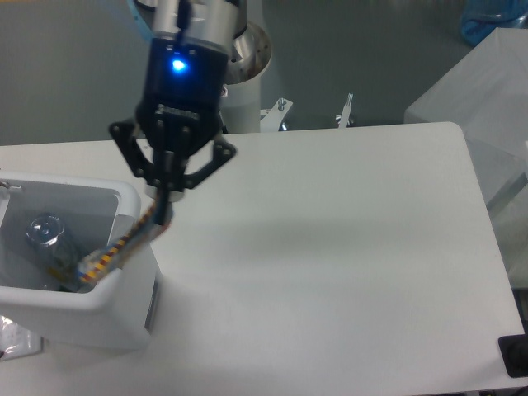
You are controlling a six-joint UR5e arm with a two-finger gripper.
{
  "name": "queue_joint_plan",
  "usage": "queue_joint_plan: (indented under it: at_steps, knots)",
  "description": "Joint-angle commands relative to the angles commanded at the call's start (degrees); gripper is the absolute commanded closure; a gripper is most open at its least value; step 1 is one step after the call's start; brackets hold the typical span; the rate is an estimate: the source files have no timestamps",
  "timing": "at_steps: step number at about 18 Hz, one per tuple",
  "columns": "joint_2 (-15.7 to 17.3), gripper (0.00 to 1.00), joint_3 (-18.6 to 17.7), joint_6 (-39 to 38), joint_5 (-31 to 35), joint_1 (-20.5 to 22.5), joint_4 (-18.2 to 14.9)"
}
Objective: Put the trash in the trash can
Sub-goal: 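Carry the snack wrapper over the white trash bin, then lower into the bin, open the gripper, and raise it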
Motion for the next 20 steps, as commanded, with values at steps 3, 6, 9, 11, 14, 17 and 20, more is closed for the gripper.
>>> queue_joint_plan:
  at_steps: [3,6,9,11,14,17,20]
  knots:
    - [-0.17,0.93,0.08,-0.35,-0.09,-2.28,0.0]
    - [-0.61,0.93,-0.27,-1.14,-0.17,-3.61,-0.09]
    - [-0.96,0.93,-1.93,-1.75,-0.09,-4.75,-0.09]
    - [-2.01,0.87,-2.64,-2.46,-0.09,-6.23,-0.09]
    - [-2.54,0.61,-3.34,-2.28,-0.09,-6.86,-0.09]
    - [-2.11,0.14,-3.25,-2.11,0.0,-6.86,-0.09]
    - [-1.76,0.0,-2.99,-7.26,-0.18,-6.86,-0.09]
